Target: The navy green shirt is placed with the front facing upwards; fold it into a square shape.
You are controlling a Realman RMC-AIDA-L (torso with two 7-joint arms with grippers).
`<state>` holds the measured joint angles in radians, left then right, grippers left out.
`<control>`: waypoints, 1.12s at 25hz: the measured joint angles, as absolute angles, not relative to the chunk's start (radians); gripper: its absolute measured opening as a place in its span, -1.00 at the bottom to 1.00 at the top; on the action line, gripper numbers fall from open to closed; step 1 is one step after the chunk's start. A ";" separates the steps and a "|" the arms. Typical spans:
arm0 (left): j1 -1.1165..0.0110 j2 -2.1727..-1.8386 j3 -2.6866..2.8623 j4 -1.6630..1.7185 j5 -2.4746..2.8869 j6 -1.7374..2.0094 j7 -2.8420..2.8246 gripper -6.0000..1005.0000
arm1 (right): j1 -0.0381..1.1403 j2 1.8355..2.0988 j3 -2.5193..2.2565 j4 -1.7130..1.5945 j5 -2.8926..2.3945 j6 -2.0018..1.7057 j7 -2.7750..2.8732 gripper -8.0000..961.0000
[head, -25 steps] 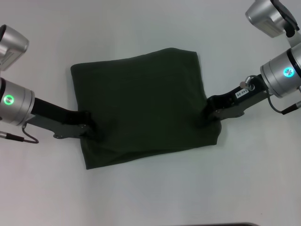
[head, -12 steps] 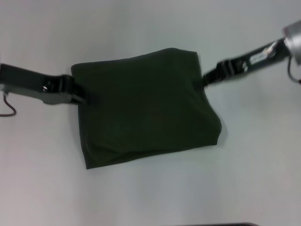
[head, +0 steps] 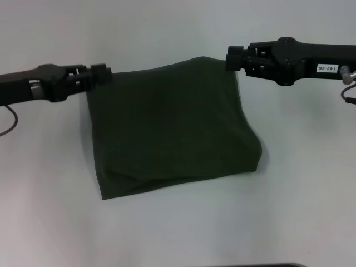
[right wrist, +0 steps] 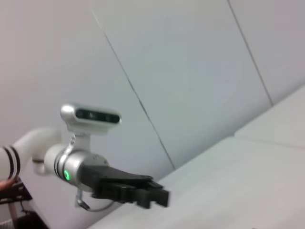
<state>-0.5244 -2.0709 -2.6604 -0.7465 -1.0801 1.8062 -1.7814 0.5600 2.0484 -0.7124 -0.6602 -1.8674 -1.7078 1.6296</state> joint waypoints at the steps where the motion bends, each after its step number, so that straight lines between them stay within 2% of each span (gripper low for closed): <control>1: -0.517 -2.076 -2.671 -0.737 -1.093 1.780 -1.763 -0.71 | 0.556 2.054 -0.707 -0.656 -1.863 -1.705 1.609 -0.72; 4: -0.499 -2.079 -2.679 -0.722 -1.115 1.757 -1.745 -0.57 | 0.540 2.077 -0.700 -0.678 -1.861 -1.706 1.557 -0.41; 8: -0.465 -2.074 -2.672 -0.717 -1.117 1.817 -1.703 -0.37 | 0.520 2.083 -0.721 -0.679 -1.882 -1.712 1.472 -0.03; 12: -0.384 -2.084 -2.665 -0.689 -1.111 1.878 -1.460 0.03 | 0.469 2.089 -0.755 -0.628 -1.923 -1.703 1.298 0.31; 18: -0.299 -2.093 -2.614 -0.639 -1.110 1.896 -1.171 0.54 | 0.405 2.092 -0.777 -0.451 -1.929 -1.731 0.964 0.59; 25: -0.290 -2.102 -2.568 -0.602 -1.079 1.888 -1.066 0.73 | 0.394 2.092 -0.786 -0.318 -1.929 -1.716 0.791 0.92; 28: -0.286 -2.102 -2.560 -0.595 -1.059 1.890 -1.043 0.73 | 0.395 2.092 -0.785 -0.299 -1.927 -1.707 0.768 0.92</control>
